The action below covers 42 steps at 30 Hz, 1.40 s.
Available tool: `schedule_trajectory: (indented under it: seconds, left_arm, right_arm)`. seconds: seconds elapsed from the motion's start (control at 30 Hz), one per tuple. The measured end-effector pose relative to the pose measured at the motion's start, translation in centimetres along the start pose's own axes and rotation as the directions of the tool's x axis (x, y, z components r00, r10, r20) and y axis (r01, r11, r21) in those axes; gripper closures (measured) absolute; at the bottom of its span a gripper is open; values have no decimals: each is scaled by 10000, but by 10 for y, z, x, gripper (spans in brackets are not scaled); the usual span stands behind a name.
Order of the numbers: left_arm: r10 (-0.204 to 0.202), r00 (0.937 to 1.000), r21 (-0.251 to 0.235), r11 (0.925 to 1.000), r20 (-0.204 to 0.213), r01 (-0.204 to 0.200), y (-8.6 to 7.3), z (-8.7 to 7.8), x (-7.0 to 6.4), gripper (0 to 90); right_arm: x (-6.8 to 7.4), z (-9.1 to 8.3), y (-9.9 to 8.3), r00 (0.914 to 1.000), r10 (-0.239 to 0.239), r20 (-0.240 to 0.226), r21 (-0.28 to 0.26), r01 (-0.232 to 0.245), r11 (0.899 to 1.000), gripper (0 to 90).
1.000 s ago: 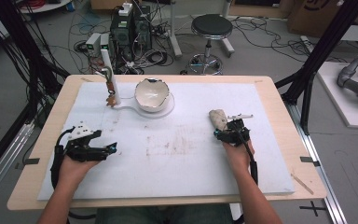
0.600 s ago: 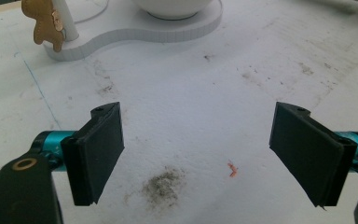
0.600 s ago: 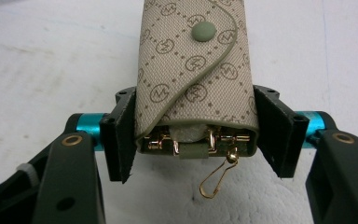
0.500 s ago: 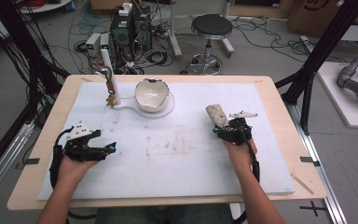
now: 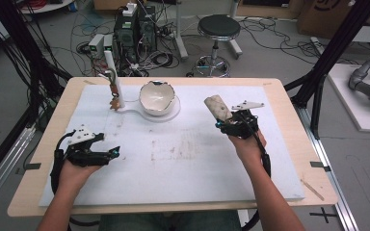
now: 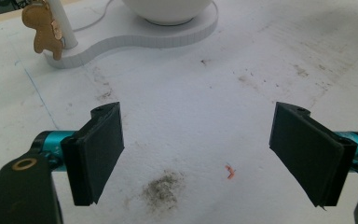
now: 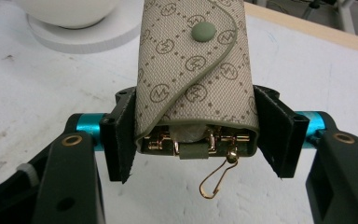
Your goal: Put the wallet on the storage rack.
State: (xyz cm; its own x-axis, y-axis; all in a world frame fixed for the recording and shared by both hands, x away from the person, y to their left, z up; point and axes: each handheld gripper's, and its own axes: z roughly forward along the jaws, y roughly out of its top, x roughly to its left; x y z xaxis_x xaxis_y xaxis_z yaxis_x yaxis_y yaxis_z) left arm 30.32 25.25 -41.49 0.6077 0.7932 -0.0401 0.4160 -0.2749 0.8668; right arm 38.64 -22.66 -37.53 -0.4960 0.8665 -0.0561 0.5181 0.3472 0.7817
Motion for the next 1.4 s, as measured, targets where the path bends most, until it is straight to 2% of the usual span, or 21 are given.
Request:
schedule_trajectory:
  seconds: [0.27, 0.7, 1.07, 1.2, 1.27, 1.4]
  left_arm:
    - [87, 9999, -6, 10000, 76, -87, 0, 0, -1, 176]
    - [287, 9995, 36, 9996, -109, -287, -2, -7, 0, 176]
    - [274, 9994, 10, 9996, -220, -274, -4, -12, 1, 176]
    - [419, 9990, 56, 9991, -166, -418, -4, -11, -3, 176]
    - [432, 9989, 101, 9990, -174, -431, -4, -11, -3, 176]
    - [439, 9988, 106, 9990, -208, -437, -5, -12, -2, 176]
  right_arm:
    - [12, 1, 30, 9964, -699, -469, -38, 698, 9976, 374]
    - [41, 17, 79, 9813, -1693, -911, 53, 1705, 9853, 373]
    - [72, 41, 109, 9596, -2516, -1258, 394, 2582, 9653, 373]
    - [83, 53, 116, 9478, -2875, -1380, 687, 2987, 9519, 372]
    - [89, 58, 118, 9440, -2953, -1471, 685, 3075, 9491, 372]
    - [99, 69, 122, 9350, -3169, -1596, 1002, 3346, 9370, 372]
